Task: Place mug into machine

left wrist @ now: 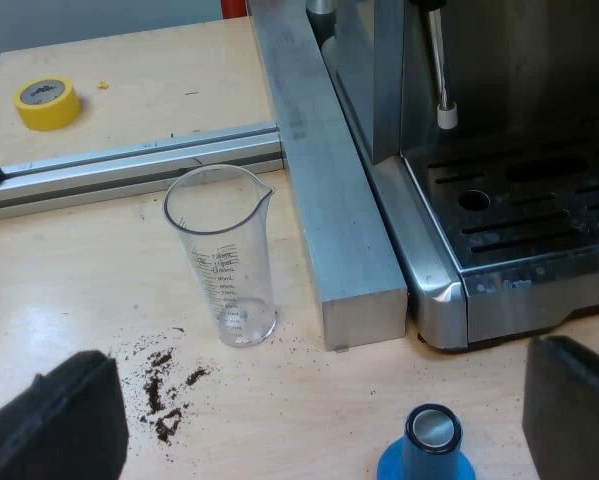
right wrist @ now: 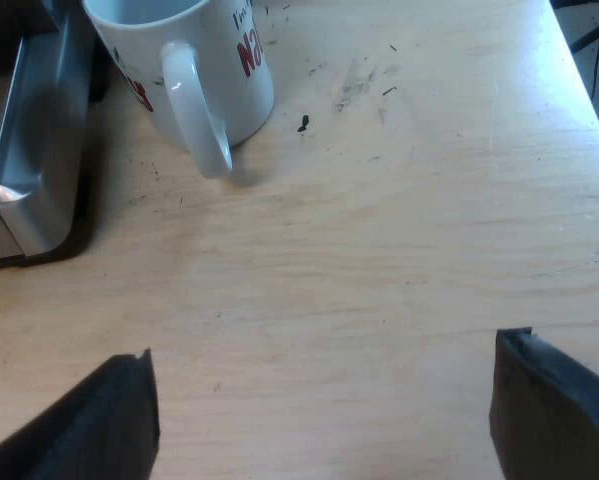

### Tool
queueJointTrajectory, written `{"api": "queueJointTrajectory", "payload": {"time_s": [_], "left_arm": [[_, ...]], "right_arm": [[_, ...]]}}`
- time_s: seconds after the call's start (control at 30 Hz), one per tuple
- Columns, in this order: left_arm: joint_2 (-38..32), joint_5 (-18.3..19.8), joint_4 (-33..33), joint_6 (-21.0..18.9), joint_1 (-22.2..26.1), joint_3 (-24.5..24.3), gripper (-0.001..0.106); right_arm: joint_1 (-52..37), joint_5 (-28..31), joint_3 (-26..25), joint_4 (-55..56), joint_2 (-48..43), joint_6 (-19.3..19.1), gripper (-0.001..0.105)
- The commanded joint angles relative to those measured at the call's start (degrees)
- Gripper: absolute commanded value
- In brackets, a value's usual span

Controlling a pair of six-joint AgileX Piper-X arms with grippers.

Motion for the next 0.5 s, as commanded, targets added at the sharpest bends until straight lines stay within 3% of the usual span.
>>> {"api": "queueJointTrajectory", "payload": {"time_s": [0.03, 0.37, 0.5], "left_arm": [[-7.9, 0.1, -0.9, -0.8, 0.1, 0.0, 0.081], [-7.9, 0.1, -0.9, -0.8, 0.1, 0.0, 0.081], [-7.9, 2.6, -2.1, -0.8, 0.0, 0.0, 0.081]], "right_arm": [[0.0, -0.2, -0.4, -0.3, -2.7, -0.5, 0.070], [0.0, -0.2, -0.4, -0.4, -2.7, -0.5, 0.070], [0.0, -0.4, -0.4, -0.4, -2.6, -0.3, 0.070]]}}
